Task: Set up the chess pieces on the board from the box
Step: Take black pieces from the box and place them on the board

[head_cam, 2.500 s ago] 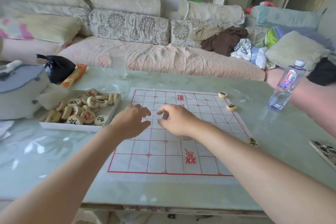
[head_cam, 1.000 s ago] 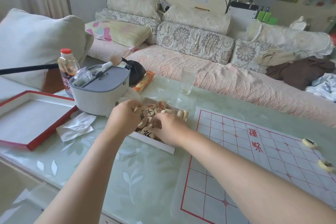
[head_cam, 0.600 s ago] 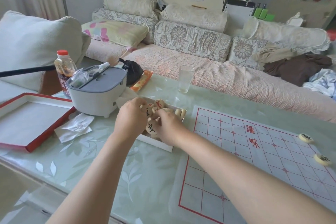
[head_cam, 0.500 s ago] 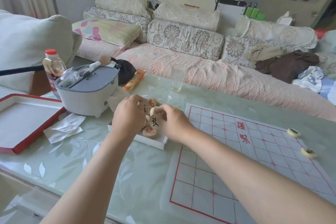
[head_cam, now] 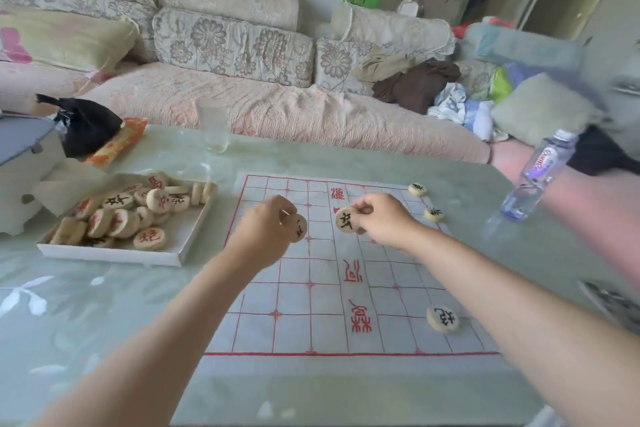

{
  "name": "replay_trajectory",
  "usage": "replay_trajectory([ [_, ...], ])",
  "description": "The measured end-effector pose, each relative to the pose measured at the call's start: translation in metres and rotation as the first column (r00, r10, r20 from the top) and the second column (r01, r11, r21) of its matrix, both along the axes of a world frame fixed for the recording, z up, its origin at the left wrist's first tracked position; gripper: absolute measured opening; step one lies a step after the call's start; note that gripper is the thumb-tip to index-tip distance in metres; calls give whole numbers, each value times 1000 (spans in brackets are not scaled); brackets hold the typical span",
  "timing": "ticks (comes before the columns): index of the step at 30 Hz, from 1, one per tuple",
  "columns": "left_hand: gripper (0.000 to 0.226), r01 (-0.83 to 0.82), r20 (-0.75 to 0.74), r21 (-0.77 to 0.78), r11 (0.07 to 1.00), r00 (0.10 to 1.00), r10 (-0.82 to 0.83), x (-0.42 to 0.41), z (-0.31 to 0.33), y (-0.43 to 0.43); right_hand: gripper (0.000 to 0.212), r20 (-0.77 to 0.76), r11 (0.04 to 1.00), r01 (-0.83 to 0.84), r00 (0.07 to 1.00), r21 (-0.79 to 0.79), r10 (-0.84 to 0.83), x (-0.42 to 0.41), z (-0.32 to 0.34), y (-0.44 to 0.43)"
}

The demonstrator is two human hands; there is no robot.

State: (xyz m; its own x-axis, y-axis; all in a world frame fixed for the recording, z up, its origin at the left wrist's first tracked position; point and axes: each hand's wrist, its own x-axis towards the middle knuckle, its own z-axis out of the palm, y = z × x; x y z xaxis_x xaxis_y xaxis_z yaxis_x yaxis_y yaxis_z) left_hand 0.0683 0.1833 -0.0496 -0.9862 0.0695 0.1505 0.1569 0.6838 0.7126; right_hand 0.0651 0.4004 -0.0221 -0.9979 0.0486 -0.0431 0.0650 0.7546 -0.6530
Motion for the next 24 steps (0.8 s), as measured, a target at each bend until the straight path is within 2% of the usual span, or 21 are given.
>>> replay_trajectory([
  [3,13,105,58,66,992,992,-109,7,-6,36,20,32,999,34,999,3,-34,18,-7,38],
  [7,21,204,173,87,975,961,-217,15,-20,66,19,113,998,27,993,55,-33,30,-21,74],
  [11,16,248,233,98,964,936,-264,19,-30,78,17,164,996,-14,987,87,0,36,-31,91],
  [14,13,232,220,65,971,945,-241,20,-31,82,13,189,995,-32,982,95,14,36,-33,94],
  [18,16,250,228,3,968,943,-244,17,-31,78,34,211,988,-102,975,115,76,38,-34,93],
  [21,37,328,272,-49,943,913,-303,17,-30,76,35,161,961,-148,981,232,112,38,-36,92],
  [24,50,342,238,-143,929,923,-303,15,-30,77,37,114,944,-181,981,276,155,39,-30,93],
])
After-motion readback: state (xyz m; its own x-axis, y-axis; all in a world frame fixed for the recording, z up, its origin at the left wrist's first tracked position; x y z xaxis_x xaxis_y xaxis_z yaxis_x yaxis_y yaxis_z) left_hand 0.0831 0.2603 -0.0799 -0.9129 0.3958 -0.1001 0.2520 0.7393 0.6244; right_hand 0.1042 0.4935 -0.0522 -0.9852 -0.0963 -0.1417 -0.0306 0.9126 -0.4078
